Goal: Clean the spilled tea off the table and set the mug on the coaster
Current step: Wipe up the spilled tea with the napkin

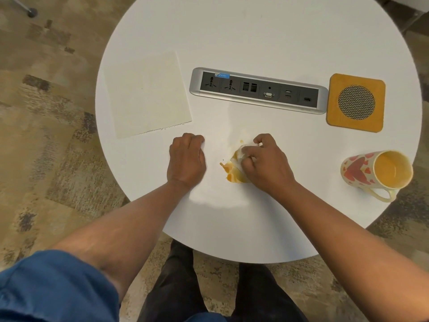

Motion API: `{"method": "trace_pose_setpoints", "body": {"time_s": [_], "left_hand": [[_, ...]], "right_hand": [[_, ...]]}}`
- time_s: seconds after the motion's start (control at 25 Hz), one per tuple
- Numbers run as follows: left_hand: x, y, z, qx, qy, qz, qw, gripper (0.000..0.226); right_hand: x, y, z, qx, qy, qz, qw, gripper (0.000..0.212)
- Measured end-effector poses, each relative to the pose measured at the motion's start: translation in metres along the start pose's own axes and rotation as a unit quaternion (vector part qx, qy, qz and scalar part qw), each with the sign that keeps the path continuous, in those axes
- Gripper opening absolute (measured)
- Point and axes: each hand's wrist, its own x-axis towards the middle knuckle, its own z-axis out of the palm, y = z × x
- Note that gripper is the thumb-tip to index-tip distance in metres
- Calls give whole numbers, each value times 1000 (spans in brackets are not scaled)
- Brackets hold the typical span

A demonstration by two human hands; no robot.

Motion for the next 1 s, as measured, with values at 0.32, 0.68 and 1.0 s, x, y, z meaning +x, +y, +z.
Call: {"method": "trace_pose_setpoints", "body": {"time_s": [0.32, 0.68, 1.0], "left_hand": [[-1, 0, 1, 4, -1, 4, 1000, 30], [-1, 1, 3, 9, -1, 1, 1000, 29], [0, 1, 4, 21, 3, 2, 1000, 30]], "right_hand": [[-6, -1, 6, -88, -17, -18, 996, 13], [-18, 22, -3, 97, -31, 23, 994, 25], [-58, 68, -24, 497, 35, 171, 850, 40]]}}
